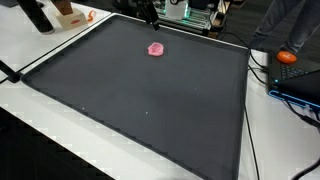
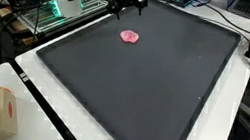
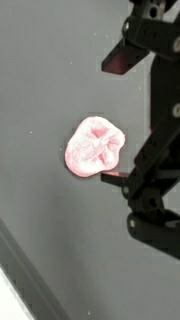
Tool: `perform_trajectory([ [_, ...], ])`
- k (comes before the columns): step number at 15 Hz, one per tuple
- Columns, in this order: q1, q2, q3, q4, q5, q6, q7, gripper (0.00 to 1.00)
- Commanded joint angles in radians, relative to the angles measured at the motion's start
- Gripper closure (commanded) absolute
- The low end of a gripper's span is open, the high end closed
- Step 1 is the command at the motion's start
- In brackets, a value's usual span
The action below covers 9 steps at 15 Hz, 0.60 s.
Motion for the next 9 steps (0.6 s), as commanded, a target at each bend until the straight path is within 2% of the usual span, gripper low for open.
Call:
perform_trajectory([
  [1,0.019,-0.063,0.025,-0.026,-0.114,0.032,-0.045,0.0],
  [7,0.044,-0.091,0.046,-0.029,-0.181,0.082,-0.219,0.0],
  [8,0.039,-0.068,0.043,0.0,-0.158,0.05,-0.167,0.0],
  [9,0.04,-0.068,0.043,0.001,-0.157,0.051,-0.174,0.0],
])
